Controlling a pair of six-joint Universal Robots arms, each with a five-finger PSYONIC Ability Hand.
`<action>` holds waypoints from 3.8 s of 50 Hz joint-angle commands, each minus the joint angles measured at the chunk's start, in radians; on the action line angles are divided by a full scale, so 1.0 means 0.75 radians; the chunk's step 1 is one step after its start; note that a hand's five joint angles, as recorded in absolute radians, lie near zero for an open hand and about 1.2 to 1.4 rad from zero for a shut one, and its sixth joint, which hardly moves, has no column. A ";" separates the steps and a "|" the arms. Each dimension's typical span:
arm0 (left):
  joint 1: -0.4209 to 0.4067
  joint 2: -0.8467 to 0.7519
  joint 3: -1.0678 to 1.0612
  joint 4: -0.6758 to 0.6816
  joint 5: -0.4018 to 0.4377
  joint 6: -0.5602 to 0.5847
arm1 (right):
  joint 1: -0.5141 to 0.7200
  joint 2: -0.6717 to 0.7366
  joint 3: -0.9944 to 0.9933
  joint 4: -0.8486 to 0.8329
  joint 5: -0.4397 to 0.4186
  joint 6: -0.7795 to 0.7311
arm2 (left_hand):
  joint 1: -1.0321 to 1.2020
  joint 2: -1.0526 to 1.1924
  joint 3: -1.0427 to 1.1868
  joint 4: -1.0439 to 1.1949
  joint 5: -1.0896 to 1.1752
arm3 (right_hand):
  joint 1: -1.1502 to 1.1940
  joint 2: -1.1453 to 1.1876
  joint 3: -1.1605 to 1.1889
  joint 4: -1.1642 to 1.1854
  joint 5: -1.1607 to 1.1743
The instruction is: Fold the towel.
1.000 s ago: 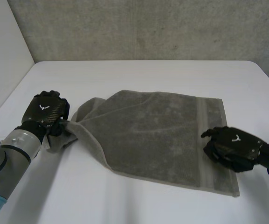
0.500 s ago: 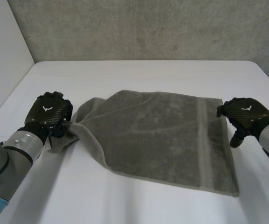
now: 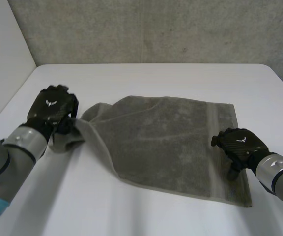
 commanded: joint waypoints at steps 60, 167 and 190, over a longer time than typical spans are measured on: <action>0.032 -0.457 0.682 -0.325 -0.228 -0.158 | 0.581 0.174 -0.187 -0.043 0.151 0.671 | 0.221 0.202 -0.077 -0.087 0.231 | -0.067 -0.078 -0.070 -0.101 -0.013; -0.001 -0.300 1.023 -0.261 -0.152 -0.221 | 0.094 0.322 -1.520 0.450 -0.085 0.477 | 0.221 0.202 -0.077 -0.087 0.231 | 1.317 1.306 -0.070 -0.101 1.372; 0.134 -0.062 0.335 -0.166 0.052 -0.356 | 0.166 0.009 -0.446 0.124 0.040 0.127 | 0.221 0.202 -0.077 -0.087 0.231 | 1.317 1.306 -0.070 -0.101 1.372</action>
